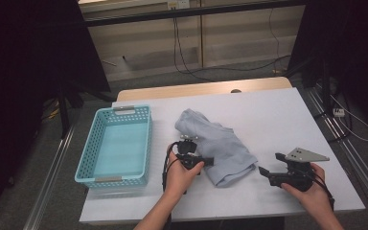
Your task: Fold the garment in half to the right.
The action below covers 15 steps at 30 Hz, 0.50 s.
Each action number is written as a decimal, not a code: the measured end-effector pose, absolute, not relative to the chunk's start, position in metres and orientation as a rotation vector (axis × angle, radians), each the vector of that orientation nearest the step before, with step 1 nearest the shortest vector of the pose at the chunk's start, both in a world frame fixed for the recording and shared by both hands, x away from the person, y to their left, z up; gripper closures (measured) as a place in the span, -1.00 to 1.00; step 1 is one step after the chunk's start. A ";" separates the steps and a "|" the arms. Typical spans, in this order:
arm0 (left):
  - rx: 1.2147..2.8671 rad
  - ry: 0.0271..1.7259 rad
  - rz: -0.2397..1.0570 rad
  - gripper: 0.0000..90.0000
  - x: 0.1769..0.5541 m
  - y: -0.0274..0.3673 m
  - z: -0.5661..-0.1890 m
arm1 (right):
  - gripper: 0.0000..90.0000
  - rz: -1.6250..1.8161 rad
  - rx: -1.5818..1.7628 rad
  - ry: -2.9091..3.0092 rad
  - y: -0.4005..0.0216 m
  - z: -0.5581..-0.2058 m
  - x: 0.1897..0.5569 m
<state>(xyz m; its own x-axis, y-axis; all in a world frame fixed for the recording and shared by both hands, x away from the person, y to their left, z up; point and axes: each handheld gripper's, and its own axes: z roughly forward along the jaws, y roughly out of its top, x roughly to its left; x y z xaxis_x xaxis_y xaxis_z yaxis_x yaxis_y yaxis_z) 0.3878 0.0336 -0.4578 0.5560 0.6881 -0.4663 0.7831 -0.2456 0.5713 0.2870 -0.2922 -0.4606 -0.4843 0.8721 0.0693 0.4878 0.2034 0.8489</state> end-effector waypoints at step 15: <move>2.004 1.226 -0.241 0.53 0.396 0.065 -0.441 | -0.63 1.216 1.271 2.044 -0.293 -0.459 0.289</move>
